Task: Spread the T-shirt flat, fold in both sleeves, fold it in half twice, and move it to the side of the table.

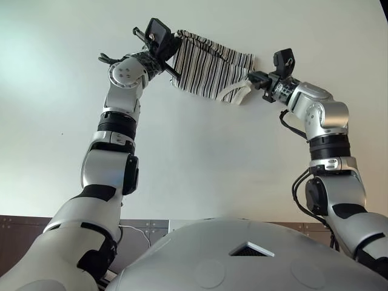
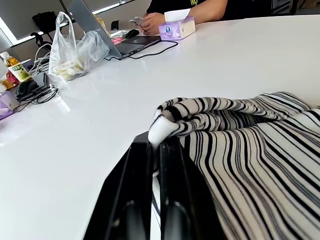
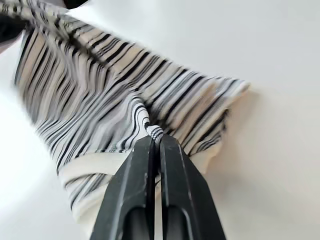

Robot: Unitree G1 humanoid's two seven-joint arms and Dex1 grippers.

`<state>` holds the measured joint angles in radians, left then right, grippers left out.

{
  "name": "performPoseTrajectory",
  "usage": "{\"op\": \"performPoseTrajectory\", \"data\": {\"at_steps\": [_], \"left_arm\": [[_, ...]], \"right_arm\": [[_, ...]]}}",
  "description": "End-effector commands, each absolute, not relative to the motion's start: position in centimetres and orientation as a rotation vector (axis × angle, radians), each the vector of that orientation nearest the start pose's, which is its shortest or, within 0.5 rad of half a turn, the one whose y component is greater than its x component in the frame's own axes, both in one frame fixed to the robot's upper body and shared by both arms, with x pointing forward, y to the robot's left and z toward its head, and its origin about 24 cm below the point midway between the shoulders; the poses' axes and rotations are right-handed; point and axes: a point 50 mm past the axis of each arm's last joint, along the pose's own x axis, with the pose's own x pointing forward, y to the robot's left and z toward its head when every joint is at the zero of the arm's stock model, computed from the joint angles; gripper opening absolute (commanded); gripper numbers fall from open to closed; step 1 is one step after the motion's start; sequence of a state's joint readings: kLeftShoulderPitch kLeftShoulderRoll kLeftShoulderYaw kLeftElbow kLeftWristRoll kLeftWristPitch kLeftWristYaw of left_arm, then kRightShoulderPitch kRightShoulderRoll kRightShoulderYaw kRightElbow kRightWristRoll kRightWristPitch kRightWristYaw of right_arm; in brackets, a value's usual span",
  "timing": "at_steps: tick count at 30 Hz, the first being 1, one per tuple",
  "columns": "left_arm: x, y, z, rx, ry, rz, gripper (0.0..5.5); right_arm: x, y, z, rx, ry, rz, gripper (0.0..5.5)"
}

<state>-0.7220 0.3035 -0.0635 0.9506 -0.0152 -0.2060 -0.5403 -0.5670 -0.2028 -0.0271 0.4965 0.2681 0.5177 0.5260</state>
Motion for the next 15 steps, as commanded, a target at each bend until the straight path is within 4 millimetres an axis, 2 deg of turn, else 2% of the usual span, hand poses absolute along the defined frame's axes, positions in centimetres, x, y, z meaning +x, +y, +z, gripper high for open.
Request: {"op": "performPoseTrajectory", "data": {"at_steps": [1,5,10,13,15], "left_arm": [[38.6,16.8,10.6,0.255,0.033,-0.521,0.1],[39.5,16.5,11.1,0.236,0.068,-0.5,0.1],[39.5,16.7,8.4,0.314,0.242,-0.394,0.1],[39.2,15.9,7.3,0.355,0.273,-0.41,0.1],[39.0,16.0,6.9,0.393,0.274,-0.39,0.1]], "right_arm": [[37.1,-13.3,9.0,0.174,0.294,0.527,0.13],[38.7,-12.5,9.5,0.142,0.266,0.48,0.13],[39.4,-10.4,7.8,0.018,0.319,0.388,0.13],[39.2,-9.6,6.9,-0.028,0.352,0.368,0.13],[39.0,-8.9,6.6,-0.046,0.364,0.364,0.13]]}}
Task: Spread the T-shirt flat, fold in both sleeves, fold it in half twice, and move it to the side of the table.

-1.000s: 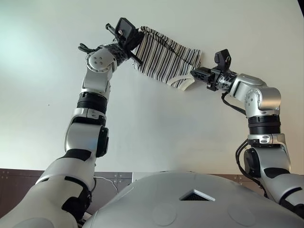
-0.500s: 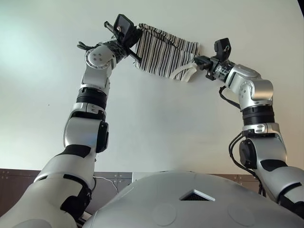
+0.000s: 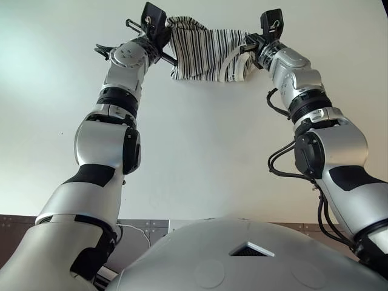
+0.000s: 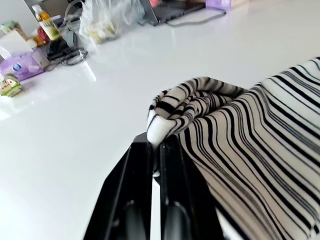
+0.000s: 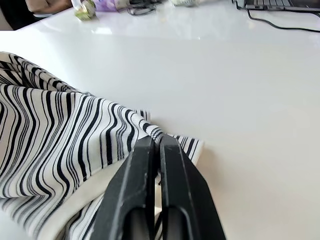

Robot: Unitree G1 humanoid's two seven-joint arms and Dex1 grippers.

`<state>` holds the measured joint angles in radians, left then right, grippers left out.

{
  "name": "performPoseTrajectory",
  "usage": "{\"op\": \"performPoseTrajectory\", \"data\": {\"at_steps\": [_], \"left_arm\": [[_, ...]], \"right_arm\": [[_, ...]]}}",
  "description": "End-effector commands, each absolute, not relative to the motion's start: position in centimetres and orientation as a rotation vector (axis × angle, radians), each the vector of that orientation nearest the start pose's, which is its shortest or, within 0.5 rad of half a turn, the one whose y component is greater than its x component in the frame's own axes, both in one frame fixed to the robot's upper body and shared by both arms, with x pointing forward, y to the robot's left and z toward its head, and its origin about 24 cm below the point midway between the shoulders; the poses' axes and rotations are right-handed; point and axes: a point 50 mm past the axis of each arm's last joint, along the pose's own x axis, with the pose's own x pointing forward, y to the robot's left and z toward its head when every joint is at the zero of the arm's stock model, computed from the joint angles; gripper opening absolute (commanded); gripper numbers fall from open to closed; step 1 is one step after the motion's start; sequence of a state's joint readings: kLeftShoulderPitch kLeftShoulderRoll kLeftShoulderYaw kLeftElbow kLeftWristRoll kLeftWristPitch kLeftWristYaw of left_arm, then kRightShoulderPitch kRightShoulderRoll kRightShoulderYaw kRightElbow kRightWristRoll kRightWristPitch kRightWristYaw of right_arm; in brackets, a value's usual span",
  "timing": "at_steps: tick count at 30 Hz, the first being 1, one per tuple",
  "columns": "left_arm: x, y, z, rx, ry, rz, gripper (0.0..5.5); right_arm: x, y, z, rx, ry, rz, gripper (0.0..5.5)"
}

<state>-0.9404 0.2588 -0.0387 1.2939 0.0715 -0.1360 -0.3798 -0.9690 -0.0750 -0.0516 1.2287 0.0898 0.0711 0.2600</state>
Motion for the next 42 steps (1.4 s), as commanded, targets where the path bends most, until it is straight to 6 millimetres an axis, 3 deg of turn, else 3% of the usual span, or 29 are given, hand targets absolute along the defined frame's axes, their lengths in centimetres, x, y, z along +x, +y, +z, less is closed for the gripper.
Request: {"op": "performPoseTrajectory", "data": {"at_steps": [1,7,12,14,16,19,21,24,29,33,35,39,42], "left_arm": [[39.0,16.1,6.8,0.408,0.273,-0.382,0.1],[39.0,18.2,6.9,0.53,0.295,-0.279,1.06],[39.1,20.0,7.3,0.55,0.306,-0.176,1.8],[39.0,20.8,7.5,0.515,0.298,-0.13,2.1],[38.4,22.8,7.1,0.421,0.291,-0.044,2.49],[36.4,25.1,5.2,0.287,0.251,0.009,2.93],[34.8,25.7,3.8,0.208,0.218,0.039,3.27],[33.5,25.8,3.0,0.092,0.179,0.119,3.69],[33.5,24.2,3.3,0.036,0.153,0.15,3.74],[32.7,23.6,3.1,0.043,0.147,0.153,3.74],[32.3,23.7,3.0,0.049,0.147,0.159,3.74],[32.2,23.1,3.3,0.048,0.124,0.157,3.74],[32.4,22.4,3.3,0.032,0.119,0.147,3.74]], "right_arm": [[39.0,-8.7,6.5,-0.053,0.368,0.358,0.13],[38.9,-7.8,6.4,-0.093,0.357,0.344,0.1],[38.9,-7.5,6.6,-0.101,0.352,0.33,1.05],[39.0,-8.4,6.5,-0.11,0.344,0.312,1.41],[39.2,-10.3,6.5,-0.145,0.321,0.273,1.87],[39.0,-12.4,6.5,-0.206,0.262,0.306,2.42],[38.4,-12.2,5.7,-0.276,0.251,0.409,2.82],[37.6,-13.0,4.1,-0.387,0.296,0.423,2.91],[36.3,-15.1,1.5,-0.565,0.445,0.409,2.91],[34.7,-15.5,-0.4,-0.584,0.533,0.582,2.91],[35.1,-15.6,0.4,-0.56,0.487,0.581,2.91],[37.7,-15.3,4.7,-0.464,0.298,0.477,2.91],[38.3,-14.3,5.9,-0.348,0.243,0.464,2.91]]}}
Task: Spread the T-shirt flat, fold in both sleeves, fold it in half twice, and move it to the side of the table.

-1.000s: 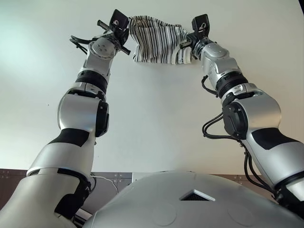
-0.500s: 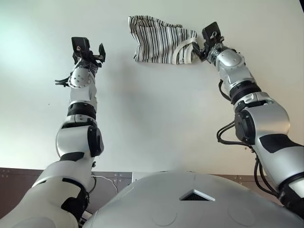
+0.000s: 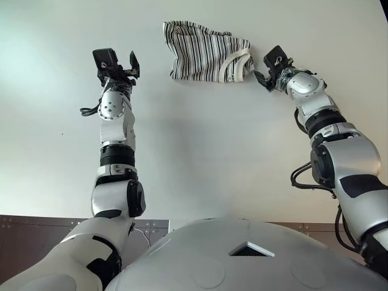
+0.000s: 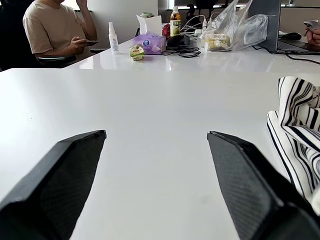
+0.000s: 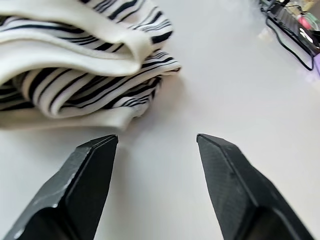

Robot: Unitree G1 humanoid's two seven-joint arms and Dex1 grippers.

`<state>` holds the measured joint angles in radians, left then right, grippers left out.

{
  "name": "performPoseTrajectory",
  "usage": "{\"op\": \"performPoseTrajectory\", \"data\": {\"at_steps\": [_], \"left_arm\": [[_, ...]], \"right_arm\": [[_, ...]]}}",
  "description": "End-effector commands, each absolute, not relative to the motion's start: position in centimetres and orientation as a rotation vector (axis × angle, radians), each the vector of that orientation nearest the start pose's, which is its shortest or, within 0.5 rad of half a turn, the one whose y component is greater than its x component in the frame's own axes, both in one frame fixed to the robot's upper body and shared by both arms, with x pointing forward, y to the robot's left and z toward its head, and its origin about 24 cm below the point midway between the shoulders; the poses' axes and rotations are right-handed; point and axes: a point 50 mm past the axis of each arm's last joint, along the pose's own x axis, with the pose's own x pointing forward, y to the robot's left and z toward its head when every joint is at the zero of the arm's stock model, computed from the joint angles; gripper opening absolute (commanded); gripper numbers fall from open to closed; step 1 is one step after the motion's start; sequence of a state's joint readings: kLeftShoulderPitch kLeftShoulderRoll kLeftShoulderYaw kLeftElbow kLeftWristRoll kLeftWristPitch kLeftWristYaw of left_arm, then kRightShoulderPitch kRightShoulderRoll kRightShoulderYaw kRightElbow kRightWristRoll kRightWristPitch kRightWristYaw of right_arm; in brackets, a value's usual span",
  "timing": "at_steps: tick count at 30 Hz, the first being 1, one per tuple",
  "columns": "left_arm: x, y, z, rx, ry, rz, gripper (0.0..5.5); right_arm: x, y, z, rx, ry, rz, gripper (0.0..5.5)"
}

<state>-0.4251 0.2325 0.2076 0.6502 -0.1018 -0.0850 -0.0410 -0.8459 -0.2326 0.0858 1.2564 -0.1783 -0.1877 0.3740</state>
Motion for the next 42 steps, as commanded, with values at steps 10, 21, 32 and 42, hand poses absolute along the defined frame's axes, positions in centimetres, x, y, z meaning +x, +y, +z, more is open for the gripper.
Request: {"op": "performPoseTrajectory", "data": {"at_steps": [10,21,32,42], "left_arm": [[33.0,20.9,2.6,0.009,0.145,0.109,3.74],[32.7,20.7,2.0,0.019,0.146,0.11,3.74],[29.5,22.4,2.0,0.074,0.13,0.136,3.74],[28.9,24.0,4.3,0.101,0.115,0.184,3.74]], "right_arm": [[36.2,-11.7,1.8,-0.285,0.479,0.582,2.91],[33.1,-14.5,-0.3,-0.397,0.647,0.983,2.91],[23.5,-9.8,10.6,-0.099,0.235,1.256,2.91],[27.8,-10.9,4.3,-0.359,0.408,0.935,2.91]]}}
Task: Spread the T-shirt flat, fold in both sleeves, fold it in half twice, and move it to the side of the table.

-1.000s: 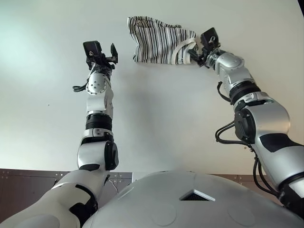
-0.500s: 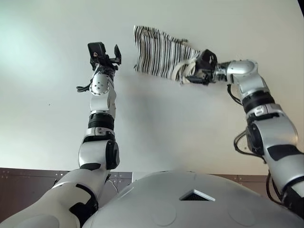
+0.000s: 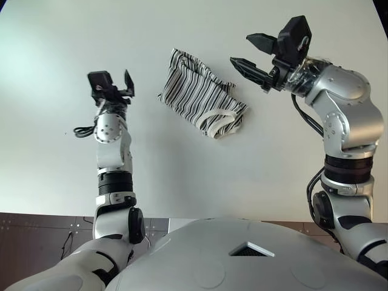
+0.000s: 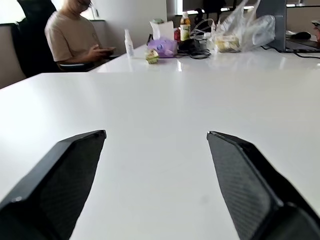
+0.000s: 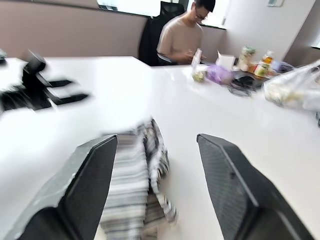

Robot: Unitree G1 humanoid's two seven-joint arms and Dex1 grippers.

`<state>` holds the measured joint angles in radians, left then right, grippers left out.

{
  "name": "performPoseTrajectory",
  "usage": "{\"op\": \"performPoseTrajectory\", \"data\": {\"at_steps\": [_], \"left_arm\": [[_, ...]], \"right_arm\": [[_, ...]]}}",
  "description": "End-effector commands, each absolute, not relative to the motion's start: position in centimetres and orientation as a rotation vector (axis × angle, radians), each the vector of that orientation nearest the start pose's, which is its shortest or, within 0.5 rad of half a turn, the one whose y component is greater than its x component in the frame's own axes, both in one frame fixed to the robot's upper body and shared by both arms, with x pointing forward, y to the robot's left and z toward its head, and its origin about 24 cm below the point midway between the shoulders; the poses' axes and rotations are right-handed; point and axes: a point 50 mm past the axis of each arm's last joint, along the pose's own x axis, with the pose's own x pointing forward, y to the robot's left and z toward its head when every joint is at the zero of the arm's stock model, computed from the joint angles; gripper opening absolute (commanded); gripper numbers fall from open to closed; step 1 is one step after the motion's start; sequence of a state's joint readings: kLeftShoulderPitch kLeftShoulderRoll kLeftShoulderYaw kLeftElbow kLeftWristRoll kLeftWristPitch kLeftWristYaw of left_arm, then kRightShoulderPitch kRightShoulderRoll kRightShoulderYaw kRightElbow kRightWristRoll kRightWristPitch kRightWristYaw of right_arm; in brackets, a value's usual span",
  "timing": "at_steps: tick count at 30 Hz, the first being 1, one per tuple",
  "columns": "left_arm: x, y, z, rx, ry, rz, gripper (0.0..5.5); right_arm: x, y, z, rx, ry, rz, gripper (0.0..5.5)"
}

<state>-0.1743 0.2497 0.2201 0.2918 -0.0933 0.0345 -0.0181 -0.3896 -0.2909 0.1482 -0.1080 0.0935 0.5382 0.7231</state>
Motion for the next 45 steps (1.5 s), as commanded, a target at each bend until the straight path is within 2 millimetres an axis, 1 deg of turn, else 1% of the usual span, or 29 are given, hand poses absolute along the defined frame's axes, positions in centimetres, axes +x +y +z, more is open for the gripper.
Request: {"op": "performPoseTrajectory", "data": {"at_steps": [1,3,4,5,8,10,13,14,15,16,17,19,20,22,23,25,27,28,30,31,32,33,36,37,38,41,42,44,45], "left_arm": [[28.9,23.8,4.2,0.103,0.118,0.179,3.74],[28.9,23.6,4.2,0.105,0.122,0.179,3.74],[28.8,23.8,4.2,0.105,0.123,0.187,3.74],[28.6,24.0,4.2,0.107,0.125,0.195,3.74],[27.4,24.8,3.9,0.113,0.14,0.228,3.74],[26.6,25.1,3.6,0.116,0.155,0.241,3.74],[25.8,25.2,3.3,0.118,0.176,0.257,3.74],[25.8,25.3,3.4,0.118,0.176,0.26,3.74],[25.6,25.4,3.5,0.117,0.178,0.263,3.74],[25.5,25.5,3.5,0.114,0.184,0.263,3.74],[25.5,25.5,3.4,0.115,0.193,0.256,3.74],[25.9,25.2,3.4,0.117,0.203,0.233,3.74],[26.3,25.0,3.4,0.12,0.203,0.221,3.74],[26.4,24.9,3.5,0.122,0.202,0.22,3.74],[26.2,25.0,3.4,0.123,0.205,0.229,3.74],[25.9,25.1,3.2,0.12,0.211,0.245,3.74],[25.7,24.9,2.9,0.111,0.214,0.258,3.74],[25.6,24.8,2.8,0.106,0.214,0.268,3.74],[25.4,24.6,2.7,0.098,0.21,0.28,3.74],[25.3,24.5,2.7,0.096,0.209,0.287,3.74],[25.3,24.5,2.6,0.094,0.208,0.291,3.74],[25.2,24.6,2.6,0.095,0.209,0.299,3.74],[25.3,24.9,2.3,0.096,0.212,0.323,3.74],[25.6,24.8,2.3,0.095,0.209,0.326,3.74],[25.9,24.7,2.3,0.093,0.205,0.327,3.74],[26.7,24.2,2.2,0.089,0.188,0.328,3.74],[27.0,24.1,2.2,0.088,0.182,0.332,3.74],[27.2,24.1,2.1,0.078,0.169,0.354,3.74],[27.2,24.1,2.0,0.073,0.166,0.367,3.74]], "right_arm": [[26.9,-10.8,2.3,-0.388,0.473,0.946,2.91],[25.3,-11.2,-0.3,-0.458,0.559,0.942,2.91],[24.2,-11.7,-0.5,-0.455,0.577,0.949,2.91],[23.3,-12.0,-0.3,-0.437,0.579,0.958,2.91],[20.7,-12.4,2.1,-0.337,0.545,1.04,2.91],[19.3,-12.0,4.3,-0.242,0.505,1.105,2.91],[19.6,-11.6,7.2,-0.193,0.408,1.073,2.91],[19.9,-11.3,8.9,-0.153,0.337,1.065,2.91],[19.9,-10.6,10.3,-0.101,0.274,1.075,2.91],[19.8,-9.7,11.0,-0.051,0.241,1.085,2.91],[20.1,-8.6,10.5,-0.033,0.246,1.062,2.91],[20.3,-6.7,8.6,-0.015,0.303,1.011,2.91],[20.5,-5.7,6.9,-0.062,0.349,0.977,2.91],[20.4,-4.2,4.3,-0.212,0.401,0.935,2.91],[20.3,-3.6,3.1,-0.307,0.419,0.924,2.91],[19.9,-2.9,1.3,-0.425,0.461,0.923,2.91],[19.5,-3.0,-0.4,-0.516,0.539,0.921,2.91],[19.5,-3.3,-0.8,-0.533,0.57,0.908,2.91],[20.9,-5.7,-0.8,-0.502,0.606,0.77,2.91],[21.9,-7.6,-0.4,-0.461,0.611,0.661,2.91],[22.4,-8.8,-0.1,-0.433,0.611,0.588,2.91],[23.5,-10.7,0.3,-0.386,0.609,0.459,2.91],[26.1,-16.9,0.7,-0.255,0.637,0.064,2.91],[26.9,-18.5,0.8,-0.247,0.634,0.007,2.91],[27.6,-19.5,0.9,-0.244,0.628,-0.009,2.91],[30.0,-21.1,1.4,-0.315,0.572,0.025,2.91],[30.9,-21.7,2.1,-0.354,0.519,0.024,2.91],[32.5,-21.8,5.3,-0.437,0.301,0.043,2.91],[32.9,-20.8,6.8,-0.433,0.19,0.092,2.91]]}}
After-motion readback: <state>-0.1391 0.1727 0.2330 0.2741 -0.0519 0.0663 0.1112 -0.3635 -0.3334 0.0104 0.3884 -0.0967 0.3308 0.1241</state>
